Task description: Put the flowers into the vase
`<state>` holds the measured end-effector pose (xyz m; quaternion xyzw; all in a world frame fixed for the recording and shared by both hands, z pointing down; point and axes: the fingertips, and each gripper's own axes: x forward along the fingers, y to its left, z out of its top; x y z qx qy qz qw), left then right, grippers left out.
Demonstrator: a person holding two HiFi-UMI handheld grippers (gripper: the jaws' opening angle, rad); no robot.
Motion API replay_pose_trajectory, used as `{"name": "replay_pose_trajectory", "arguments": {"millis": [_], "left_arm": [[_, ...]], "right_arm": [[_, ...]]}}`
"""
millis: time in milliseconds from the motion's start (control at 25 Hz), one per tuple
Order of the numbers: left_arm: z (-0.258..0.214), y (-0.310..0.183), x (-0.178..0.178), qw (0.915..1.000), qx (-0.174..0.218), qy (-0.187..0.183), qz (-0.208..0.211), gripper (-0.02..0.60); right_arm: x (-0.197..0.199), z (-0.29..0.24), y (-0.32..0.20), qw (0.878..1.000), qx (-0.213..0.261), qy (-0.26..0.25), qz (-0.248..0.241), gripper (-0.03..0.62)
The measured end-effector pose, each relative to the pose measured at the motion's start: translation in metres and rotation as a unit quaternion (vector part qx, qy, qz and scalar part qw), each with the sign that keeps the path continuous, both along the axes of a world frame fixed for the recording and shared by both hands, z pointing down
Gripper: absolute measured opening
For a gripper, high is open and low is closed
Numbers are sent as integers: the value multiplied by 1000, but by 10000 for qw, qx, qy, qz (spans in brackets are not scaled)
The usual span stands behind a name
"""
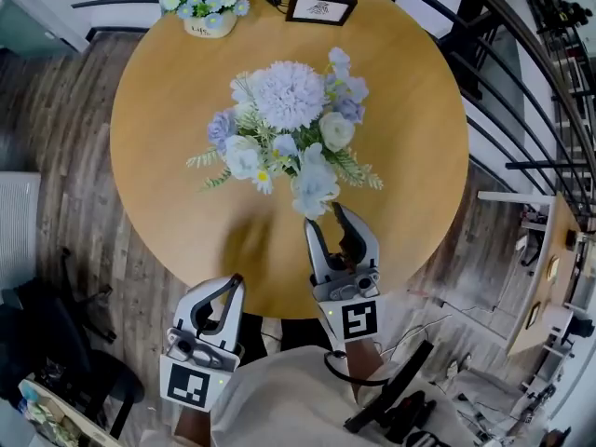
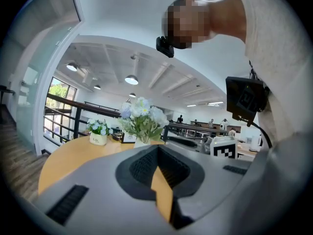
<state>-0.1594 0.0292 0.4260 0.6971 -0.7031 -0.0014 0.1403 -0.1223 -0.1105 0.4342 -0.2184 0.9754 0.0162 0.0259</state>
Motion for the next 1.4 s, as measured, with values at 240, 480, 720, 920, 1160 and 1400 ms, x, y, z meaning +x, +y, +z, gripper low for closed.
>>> {"name": "replay_pose_trajectory", "arguments": {"millis": [240,480,720,920,1160,1400], "left_arm": [[-42,-7,3,9993,288,-201,142,6],[-63,-12,4,9981,437,-374,237,6],[-83,-10,3,9972,544,-452,239,5],[-95,-9,4,9957,655,-543,358,6],[-107,0,3,9933,809,-600,565,6],[-113,15,20,9885,889,-810,922,6]], "right_arm": [[13,-40,11,9999,70,-37,129,75],[18,-64,26,9999,61,-106,86,17],[17,-86,41,9997,57,-232,2,8],[16,-108,52,9994,133,-295,-155,8],[28,-126,69,9993,298,-218,-5,8],[55,-133,94,9985,236,-335,355,8]]}}
